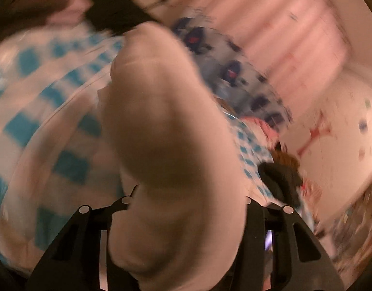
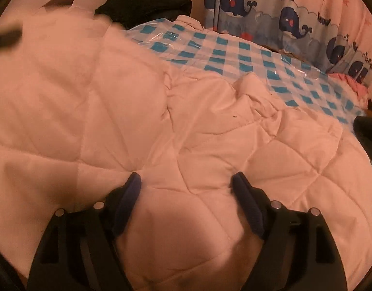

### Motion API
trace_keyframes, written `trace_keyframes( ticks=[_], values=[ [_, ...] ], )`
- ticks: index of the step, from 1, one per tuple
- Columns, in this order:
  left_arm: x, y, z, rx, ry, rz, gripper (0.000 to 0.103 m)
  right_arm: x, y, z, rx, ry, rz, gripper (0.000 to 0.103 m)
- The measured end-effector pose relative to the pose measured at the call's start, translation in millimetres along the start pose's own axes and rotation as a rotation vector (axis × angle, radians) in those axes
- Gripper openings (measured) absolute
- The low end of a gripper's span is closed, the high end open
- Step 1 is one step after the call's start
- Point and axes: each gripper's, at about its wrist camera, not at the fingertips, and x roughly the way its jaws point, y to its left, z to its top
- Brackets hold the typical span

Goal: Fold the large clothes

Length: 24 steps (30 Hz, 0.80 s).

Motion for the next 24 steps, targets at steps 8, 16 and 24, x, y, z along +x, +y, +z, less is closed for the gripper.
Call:
trace_keyframes(
  ticks=[8,16,24],
  values=[
    [20.8,-87.1,1.2,0.212,0.032,-0.016,0.04,-47.6,-51.3,8.5,0.072,0.083,0.139,0.08],
    [57.3,-183.0,-42.0,0.454,0.079,-0.01,0.037,-64.9,-254.3,-52.4,0.986,-0.025,0.93,0.096],
    [133.0,-276.8,-160.8,0.866,0.275,0.034,0.036,-57.3,-352.1,-106.7,1.229,-0.131,1.064,0.096]
  ],
)
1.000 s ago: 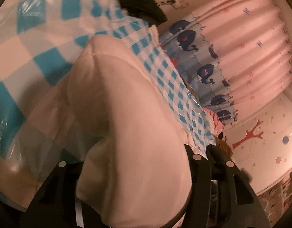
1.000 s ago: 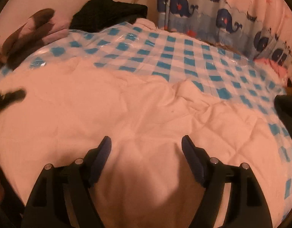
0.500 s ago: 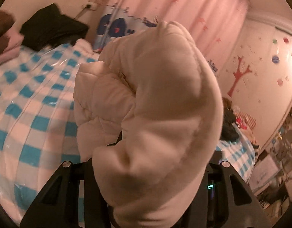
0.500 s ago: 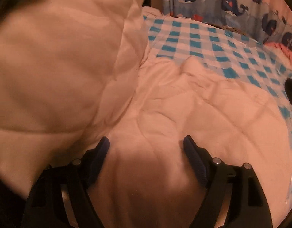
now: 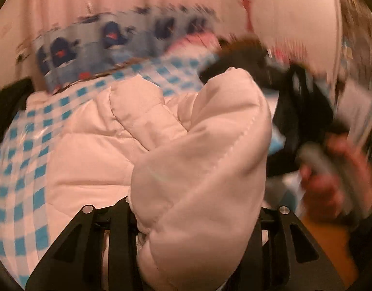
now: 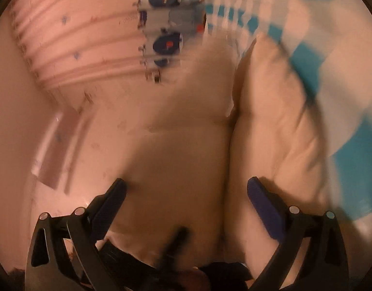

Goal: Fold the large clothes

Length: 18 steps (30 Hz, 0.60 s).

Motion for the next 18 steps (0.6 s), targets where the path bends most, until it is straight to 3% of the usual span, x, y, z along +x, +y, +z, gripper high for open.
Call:
trace_keyframes(
  ticks=[3,6,8,10,13,15,18],
  values=[
    [16.0,-31.3,-5.5,0.101,0.038,0.053,0.041,-18.6,3.7,7.2,-0.029,-0.031,-0.061,0.096],
    [22.1,-46.8,-9.1,0.161,0.061,0.06,0.06,-22.2,34.2,10.9,-0.193,-0.051,-0.185,0.096],
    [25.9,-59.3,-10.9,0.215,0.092,0.049,0.083,0.2,55.5,5.7,-0.346,0.03,-0.321,0.096],
    [22.3,-71.0,-9.1,0.257,0.114,0.038,0.088,38.0,61.8,-5.1,-0.472,0.16,-0.52,0.096],
    [0.8,-60.0,2.2,0.188,0.119,-0.075,0.088,61.6,43.4,-10.3,-0.552,0.222,-0.737,0.096],
    [-26.1,-39.7,9.6,0.086,0.125,-0.215,0.088,65.1,32.2,-8.2,-0.537,0.237,-0.724,0.096],
    [-74.2,-5.1,16.4,-0.007,0.024,-0.262,0.088,62.4,31.4,-13.4,-0.565,0.217,-0.735,0.096]
  ],
)
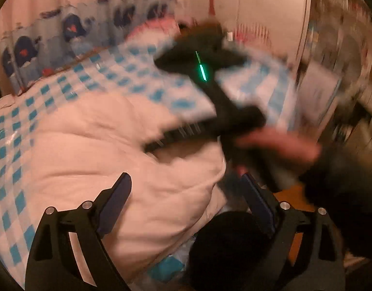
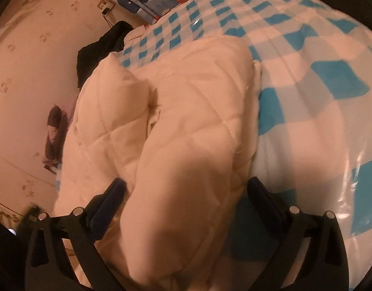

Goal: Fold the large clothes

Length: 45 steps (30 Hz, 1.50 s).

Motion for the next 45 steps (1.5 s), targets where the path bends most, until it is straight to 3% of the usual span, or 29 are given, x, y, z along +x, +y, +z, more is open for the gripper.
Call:
trace_keyframes(
  ticks=[2,4,7,8,10,13,14,16,18,20,22,23,30,33,35,36,38,40,43,45],
  values=[
    [-35.7,28.9,5.0,-0.069,-0.107,0.055,0.088,-3.1,-4.9,-7.3,-0.001,0.002,0.0,0.096],
    [-36.0,62.5,8.8,-0.134,-0.127,0.112,0.088,-9.8,-8.8,-14.0,0.0,0.007,-0.006,0.096],
    [9.2,98.5,5.8,-0.173,-0.036,0.153,0.088,-28.0,-9.7,-11.8,-0.011,-0.006,-0.117,0.096],
    [30.6,104.0,2.6,-0.173,0.012,0.142,0.088,-40.9,-7.5,-11.5,-0.005,-0.043,-0.148,0.096],
    [60.2,92.9,-8.8,-0.118,0.044,0.19,0.089,-66.9,10.0,-8.6,-0.024,-0.154,-0.183,0.096],
    [77.0,69.9,-9.6,-0.068,0.055,0.229,0.09,-105.6,59.0,3.6,-0.098,-0.312,-0.113,0.096],
    [80.0,65.9,-8.0,-0.053,0.061,0.236,0.091,-108.5,75.9,13.6,-0.116,-0.331,-0.036,0.096],
    [84.3,61.3,-6.5,-0.037,0.068,0.24,0.091,-93.0,92.6,28.6,-0.108,-0.273,0.076,0.096],
    [82.5,57.1,-9.9,-0.03,0.067,0.245,0.091,-51.1,101.9,40.8,-0.15,-0.19,-0.03,0.096],
    [80.6,54.5,-11.3,-0.027,0.064,0.246,0.091,-0.4,89.9,42.2,-0.194,-0.101,-0.239,0.096],
    [80.1,55.3,-12.4,-0.039,0.07,0.215,0.091,32.1,56.6,31.3,-0.15,-0.059,-0.233,0.096],
    [80.9,55.7,-12.8,-0.043,0.078,0.194,0.09,34.1,37.5,23.1,-0.102,-0.075,-0.18,0.096],
    [54.6,41.0,-0.8,-0.031,0.081,0.163,0.09,17.5,15.0,-5.4,-0.044,-0.22,-0.105,0.096],
    [38.2,45.2,5.3,-0.014,0.026,0.267,0.09,16.7,12.0,1.1,-0.031,-0.228,-0.092,0.096],
    [61.2,63.8,2.9,-0.082,0.123,0.218,0.09,9.2,22.0,9.0,-0.035,-0.193,-0.157,0.096],
    [76.6,65.4,-6.0,-0.054,0.149,0.238,0.091,2.2,28.9,13.8,-0.051,-0.197,-0.215,0.096],
    [82.0,63.2,-12.9,-0.032,0.149,0.262,0.092,-16.0,47.3,4.3,-0.126,-0.204,-0.344,0.096],
    [80.2,64.4,-12.6,-0.049,0.145,0.245,0.092,-5.3,42.7,-7.8,-0.154,-0.157,-0.412,0.096],
    [68.6,60.2,-9.7,-0.04,0.145,0.201,0.089,3.1,11.6,-11.8,-0.06,-0.14,-0.31,0.096],
    [32.3,70.7,-9.2,-0.123,0.06,0.179,0.089,-4.4,15.1,-18.5,-0.053,-0.165,-0.346,0.096]
  ],
)
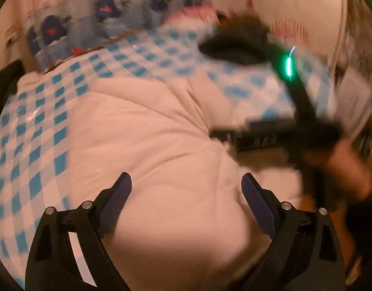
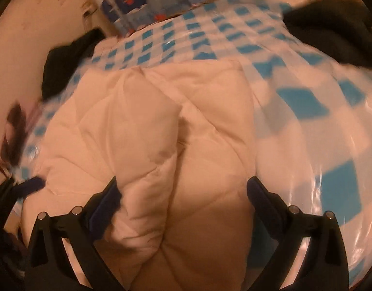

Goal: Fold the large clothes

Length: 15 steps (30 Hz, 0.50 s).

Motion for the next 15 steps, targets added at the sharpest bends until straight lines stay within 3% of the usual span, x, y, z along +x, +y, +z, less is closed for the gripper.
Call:
trace_keyframes(
  ticks=[1,3,6,7,9,12,15],
  values=[
    [-16.5,19.6,-2.7,-0.076,-0.049,0.017,0.089,-3.7,2.9,-2.5,-0.007,-0.007,-0.019,0.096],
    [-19.2,68.6,-7.6,-0.25,-0.05,0.011,0.089,-1.4,4.8,-3.9,-0.009,-0.007,-0.024,0.096],
    [27.7,120.7,-18.8,-0.452,0.081,-0.139,0.089,5.1,6.2,-2.8,0.003,0.009,-0.017,0.096],
    [48.6,127.2,-26.4,-0.514,0.112,-0.223,0.093,4.9,8.3,-3.2,-0.001,0.01,-0.027,0.096],
    [56.2,120.5,-28.0,-0.512,0.101,-0.219,0.095,5.3,6.7,-5.0,0.024,0.014,-0.017,0.096],
    [51.1,102.8,-17.7,-0.445,0.083,-0.221,0.095,13.7,-2.4,-4.1,0.087,0.023,0.049,0.097],
    [40.5,89.2,-12.1,-0.371,0.061,-0.201,0.095,19.7,10.7,1.1,0.073,0.035,0.052,0.098]
  ],
)
